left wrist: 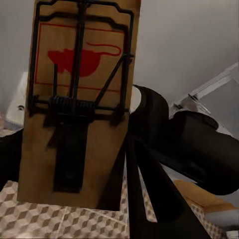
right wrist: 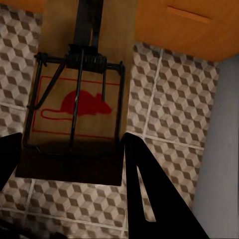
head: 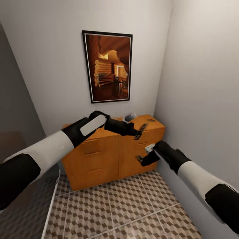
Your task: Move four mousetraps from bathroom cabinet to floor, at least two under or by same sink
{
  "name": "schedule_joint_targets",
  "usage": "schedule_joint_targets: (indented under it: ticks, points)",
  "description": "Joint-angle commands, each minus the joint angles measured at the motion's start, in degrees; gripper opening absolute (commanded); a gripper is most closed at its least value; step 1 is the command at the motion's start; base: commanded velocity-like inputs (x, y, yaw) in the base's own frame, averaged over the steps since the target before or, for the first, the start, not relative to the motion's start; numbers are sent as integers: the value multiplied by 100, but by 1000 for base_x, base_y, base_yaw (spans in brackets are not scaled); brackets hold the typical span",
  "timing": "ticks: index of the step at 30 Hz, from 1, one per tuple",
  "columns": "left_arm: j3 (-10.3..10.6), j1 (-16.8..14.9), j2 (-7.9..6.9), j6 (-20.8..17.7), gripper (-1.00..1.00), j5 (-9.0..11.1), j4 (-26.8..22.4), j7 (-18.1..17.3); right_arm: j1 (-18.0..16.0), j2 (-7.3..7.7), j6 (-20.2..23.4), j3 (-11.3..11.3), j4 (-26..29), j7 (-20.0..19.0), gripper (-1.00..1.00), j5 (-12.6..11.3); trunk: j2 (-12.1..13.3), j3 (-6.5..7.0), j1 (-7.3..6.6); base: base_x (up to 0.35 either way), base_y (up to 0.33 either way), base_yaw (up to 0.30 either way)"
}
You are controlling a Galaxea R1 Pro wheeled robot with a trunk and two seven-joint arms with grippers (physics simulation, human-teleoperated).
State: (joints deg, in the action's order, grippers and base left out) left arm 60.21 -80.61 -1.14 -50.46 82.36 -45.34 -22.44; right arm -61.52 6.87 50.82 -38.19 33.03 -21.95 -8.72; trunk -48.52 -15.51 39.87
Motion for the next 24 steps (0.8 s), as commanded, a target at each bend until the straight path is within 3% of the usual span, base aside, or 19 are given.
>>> schedule_joint_targets:
  ticks: [1,5,10,14,17,20,22,24]
  points:
    - [76,28,1,9,-100,-16,23,-49,46,16,-31,-39,7,24,-100,17,34,10,-25,-333,0,0]
    - [152,197,-1,10,-100,-24,58,-50,184,37,-119,-40,-10,24,-100,211,194,82,-113,-333,0,0]
    - [220,282,-25,-1,-100,-19,60,-57,344,51,-188,-40,-47,26,-100,274,395,172,-223,-334,0,0]
    - [560,488,-53,-6,-100,-15,97,-54,428,207,-360,-40,-63,34,-100,280,555,244,-311,-317,0,0]
    - [836,847,-58,5,-100,-20,292,-45,476,261,-450,-40,-146,56,-100,261,675,298,-376,-286,0,0]
    - [1247,1510,-34,106,-100,-34,916,-16,742,265,-762,-40,-458,92,-100,280,796,351,-442,-261,0,0]
    - [1530,1964,-4,443,-100,-36,1550,-5,889,260,-1084,-40,-704,133,-100,291,876,387,-486,-231,0,0]
    - [1838,2494,78,1033,-100,-36,2168,-1,1050,251,-1432,-40,-1009,204,-100,391,956,423,-530,-188,0,0]
